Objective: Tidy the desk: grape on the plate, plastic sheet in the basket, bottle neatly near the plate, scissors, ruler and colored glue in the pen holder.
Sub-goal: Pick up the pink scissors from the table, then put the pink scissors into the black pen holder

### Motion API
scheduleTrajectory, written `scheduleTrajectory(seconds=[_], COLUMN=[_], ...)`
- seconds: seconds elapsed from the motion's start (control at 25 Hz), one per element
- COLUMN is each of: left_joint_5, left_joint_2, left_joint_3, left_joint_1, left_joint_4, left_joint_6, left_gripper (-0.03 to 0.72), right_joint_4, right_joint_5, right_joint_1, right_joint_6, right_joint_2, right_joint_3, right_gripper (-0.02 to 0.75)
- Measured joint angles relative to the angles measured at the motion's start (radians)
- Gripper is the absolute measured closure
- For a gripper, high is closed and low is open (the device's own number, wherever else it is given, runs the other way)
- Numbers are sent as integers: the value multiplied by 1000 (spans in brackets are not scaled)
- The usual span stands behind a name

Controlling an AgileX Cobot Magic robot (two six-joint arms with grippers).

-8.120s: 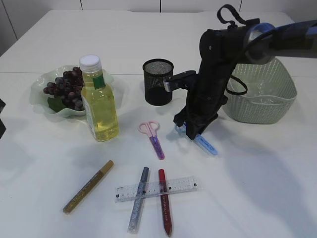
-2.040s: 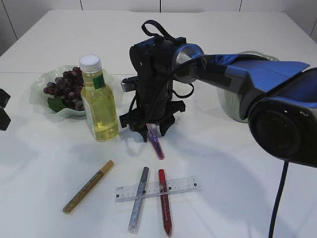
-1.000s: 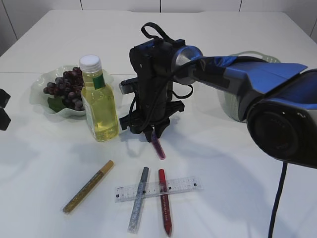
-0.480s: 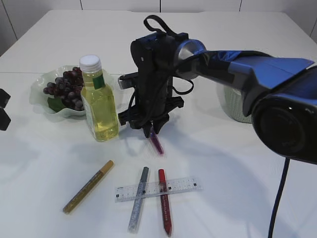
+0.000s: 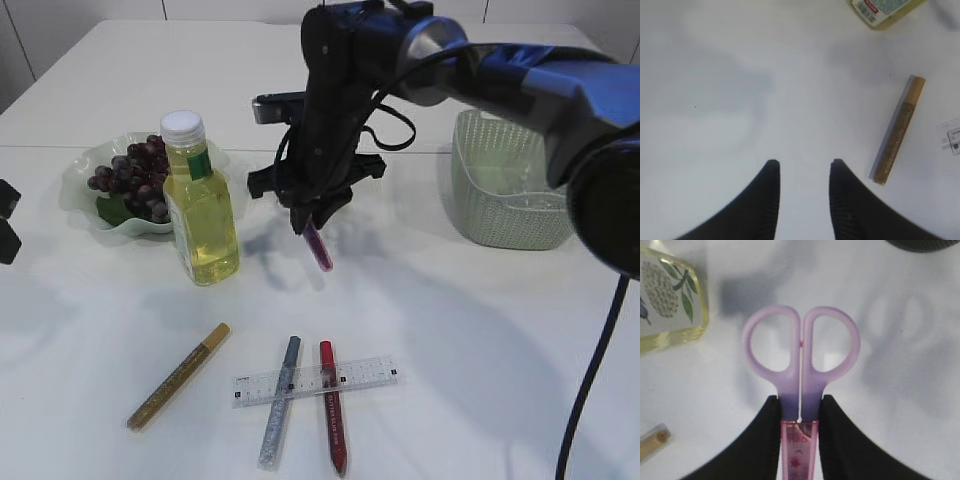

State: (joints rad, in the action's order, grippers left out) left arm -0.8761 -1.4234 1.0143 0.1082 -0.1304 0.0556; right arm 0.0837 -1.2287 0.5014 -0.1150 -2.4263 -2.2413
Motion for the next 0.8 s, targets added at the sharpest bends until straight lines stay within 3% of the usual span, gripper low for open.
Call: scheduleTrajectory(seconds=[0.48, 0.8], left_joint_5=[-6, -16], left_joint_2=[0, 0], left_joint_3=[0, 0], left_joint_1=[0, 0], left_joint_4=[0, 0], left_joint_6=[0, 0], left_gripper=[446, 446], right_joint_4=[310, 418], right_joint_5=[-8, 10], right_joint_1=[-187, -263], right_joint_6=[198, 357], right_joint_2=[128, 130], right_joint_3=[0, -19], right_gripper=[545, 545])
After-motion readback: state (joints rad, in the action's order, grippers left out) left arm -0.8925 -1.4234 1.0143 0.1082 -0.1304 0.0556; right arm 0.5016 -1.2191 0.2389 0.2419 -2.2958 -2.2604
